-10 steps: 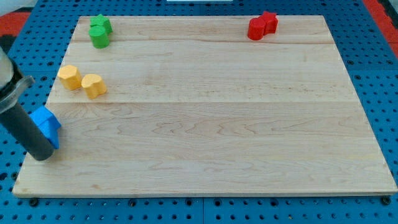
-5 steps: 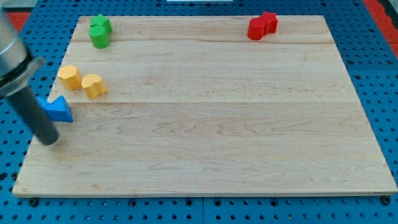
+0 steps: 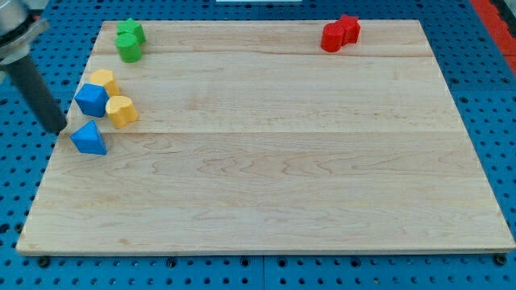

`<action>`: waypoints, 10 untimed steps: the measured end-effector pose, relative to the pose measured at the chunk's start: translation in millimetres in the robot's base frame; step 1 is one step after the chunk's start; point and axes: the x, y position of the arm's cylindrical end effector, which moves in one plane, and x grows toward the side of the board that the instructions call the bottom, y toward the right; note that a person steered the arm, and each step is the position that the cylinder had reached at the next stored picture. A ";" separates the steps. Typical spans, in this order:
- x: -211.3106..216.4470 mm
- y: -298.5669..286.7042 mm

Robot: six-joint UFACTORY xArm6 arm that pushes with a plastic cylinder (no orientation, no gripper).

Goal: Place the blue blocks at the left center

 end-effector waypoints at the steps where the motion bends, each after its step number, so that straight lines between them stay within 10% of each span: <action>1: 23.3 20.9; 6: 24.8 168.4; 10: 15.0 105.2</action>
